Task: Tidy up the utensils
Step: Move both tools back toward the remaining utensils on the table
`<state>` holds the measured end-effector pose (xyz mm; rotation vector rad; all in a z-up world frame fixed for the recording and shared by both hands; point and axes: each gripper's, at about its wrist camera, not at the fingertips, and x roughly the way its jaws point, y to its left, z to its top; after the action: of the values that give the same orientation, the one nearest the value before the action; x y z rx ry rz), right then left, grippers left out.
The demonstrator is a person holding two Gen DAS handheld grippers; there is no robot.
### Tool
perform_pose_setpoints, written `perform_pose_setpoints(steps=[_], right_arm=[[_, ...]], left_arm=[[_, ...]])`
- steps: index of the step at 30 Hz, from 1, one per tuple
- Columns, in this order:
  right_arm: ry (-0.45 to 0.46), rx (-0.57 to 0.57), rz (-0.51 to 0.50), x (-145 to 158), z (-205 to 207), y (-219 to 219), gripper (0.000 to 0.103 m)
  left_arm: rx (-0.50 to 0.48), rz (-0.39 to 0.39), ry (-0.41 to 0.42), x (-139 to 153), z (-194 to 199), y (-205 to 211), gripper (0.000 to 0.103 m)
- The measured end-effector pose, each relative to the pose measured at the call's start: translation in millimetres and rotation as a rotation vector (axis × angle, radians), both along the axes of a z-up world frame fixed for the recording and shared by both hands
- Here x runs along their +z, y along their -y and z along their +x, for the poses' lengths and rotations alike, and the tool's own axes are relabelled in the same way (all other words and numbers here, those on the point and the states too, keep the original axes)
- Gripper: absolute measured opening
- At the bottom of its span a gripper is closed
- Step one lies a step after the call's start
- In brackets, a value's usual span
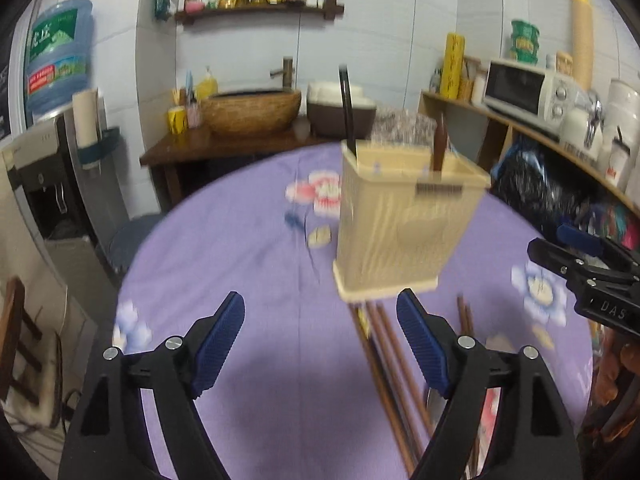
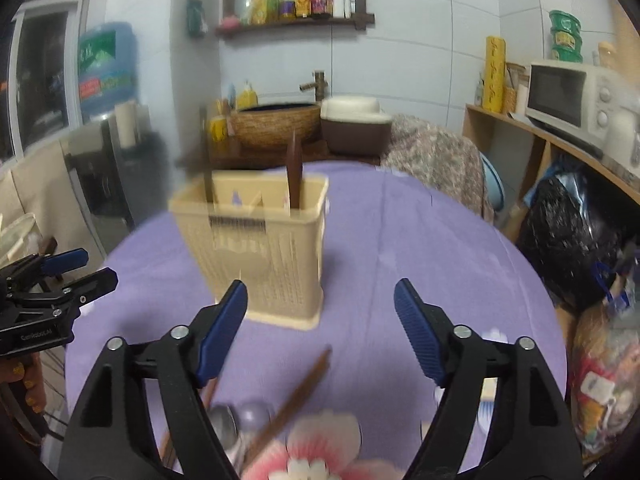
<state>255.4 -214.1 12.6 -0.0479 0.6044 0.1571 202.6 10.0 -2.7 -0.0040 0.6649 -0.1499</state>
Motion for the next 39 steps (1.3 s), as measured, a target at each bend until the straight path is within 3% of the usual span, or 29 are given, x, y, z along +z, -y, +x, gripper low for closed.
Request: perform_pose_setpoints(steps=[3,5,10,26,39], right_arm=[[-0.065,-0.034,-0.029,-32,-21,0,0.085],[-0.099,-0.055,-0.025,-50,-34,2,0.093],[-0.155,-0.084,-0.027,-77,-56,9,0.094],[-0.174,-0.094,0.009,-80,-65,10,0.097],[-0.177,-0.100,0.013,-78,-67,9,0.097]], left_arm=[[-0.006,0.004,-0.054,-23,-16,4,0.073],[-0.034,0.007,-0.100,-39,-23,11,0.066],[-0.068,0.000,-0.169,-63,-31,24,0.057],[-0.073,0.028,-0.224,-85,-31,42,0.044],[-0.011,0.008,-0.238,-84,-30,9,0.041]])
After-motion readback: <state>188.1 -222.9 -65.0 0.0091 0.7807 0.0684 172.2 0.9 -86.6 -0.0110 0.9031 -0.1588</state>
